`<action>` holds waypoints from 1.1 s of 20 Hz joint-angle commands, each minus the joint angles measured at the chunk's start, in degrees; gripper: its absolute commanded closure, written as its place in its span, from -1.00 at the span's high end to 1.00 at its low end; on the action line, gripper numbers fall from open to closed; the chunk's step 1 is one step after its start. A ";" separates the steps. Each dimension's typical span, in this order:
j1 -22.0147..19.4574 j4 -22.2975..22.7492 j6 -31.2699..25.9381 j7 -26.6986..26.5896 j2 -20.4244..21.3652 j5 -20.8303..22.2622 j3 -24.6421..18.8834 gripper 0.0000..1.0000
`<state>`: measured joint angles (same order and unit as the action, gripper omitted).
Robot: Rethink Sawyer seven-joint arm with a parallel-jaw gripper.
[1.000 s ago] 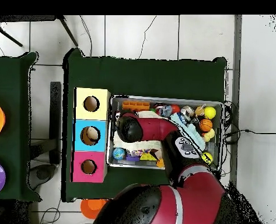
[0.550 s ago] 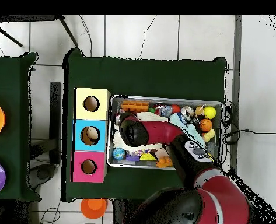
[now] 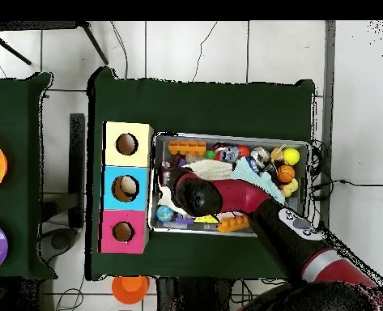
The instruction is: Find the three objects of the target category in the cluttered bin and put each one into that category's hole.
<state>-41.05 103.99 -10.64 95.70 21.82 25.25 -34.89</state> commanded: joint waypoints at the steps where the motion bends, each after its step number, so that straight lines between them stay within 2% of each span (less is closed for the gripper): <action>1: -2.15 8.17 -12.73 -10.36 1.04 5.11 -6.12 -1.00; 13: -10.70 13.82 -14.55 -10.69 3.37 4.34 -17.60 -1.00; 18: -11.29 14.55 -13.11 -9.10 3.74 5.42 -19.53 -1.00; 22: -9.41 13.53 -8.80 -6.21 3.77 7.25 -19.37 -1.00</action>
<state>-52.18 117.00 -18.24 95.70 25.38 27.51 -49.43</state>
